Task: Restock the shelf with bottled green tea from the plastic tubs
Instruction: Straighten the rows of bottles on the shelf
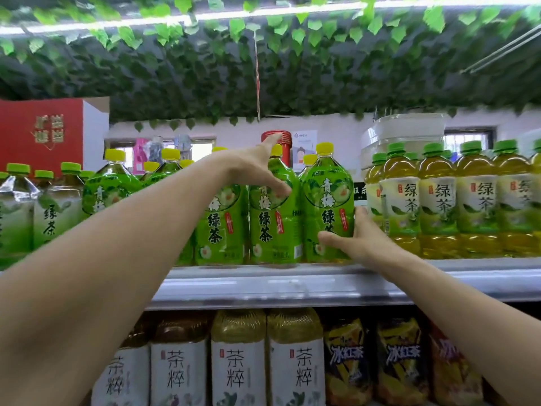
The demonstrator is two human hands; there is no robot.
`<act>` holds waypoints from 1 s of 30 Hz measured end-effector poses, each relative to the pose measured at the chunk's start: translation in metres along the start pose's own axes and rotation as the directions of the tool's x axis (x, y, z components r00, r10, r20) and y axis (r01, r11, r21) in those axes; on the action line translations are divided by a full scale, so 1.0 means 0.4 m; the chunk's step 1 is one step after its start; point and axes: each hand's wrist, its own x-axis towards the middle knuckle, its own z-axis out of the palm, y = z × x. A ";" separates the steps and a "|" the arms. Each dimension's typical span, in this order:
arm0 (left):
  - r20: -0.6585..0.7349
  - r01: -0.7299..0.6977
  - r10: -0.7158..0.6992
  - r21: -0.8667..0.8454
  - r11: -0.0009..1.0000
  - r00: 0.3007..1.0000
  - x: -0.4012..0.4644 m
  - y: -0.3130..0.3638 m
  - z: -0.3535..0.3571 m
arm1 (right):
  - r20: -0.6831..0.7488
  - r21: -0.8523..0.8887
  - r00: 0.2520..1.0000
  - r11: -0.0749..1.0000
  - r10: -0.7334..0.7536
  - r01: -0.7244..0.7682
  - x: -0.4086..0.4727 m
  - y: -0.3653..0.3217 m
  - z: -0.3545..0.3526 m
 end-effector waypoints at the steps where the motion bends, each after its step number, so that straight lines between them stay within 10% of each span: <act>1: 0.030 0.003 -0.003 0.013 1.000 1.000 0.008 -0.005 -0.005 | 0.004 0.008 1.000 1.000 0.000 0.000 0.000 0.001 0.000; 30: -0.004 -0.054 0.058 0.285 0.957 0.998 0.020 -0.062 0.068 | 0.010 -0.022 1.000 0.999 -0.025 0.025 0.012 -0.001 0.021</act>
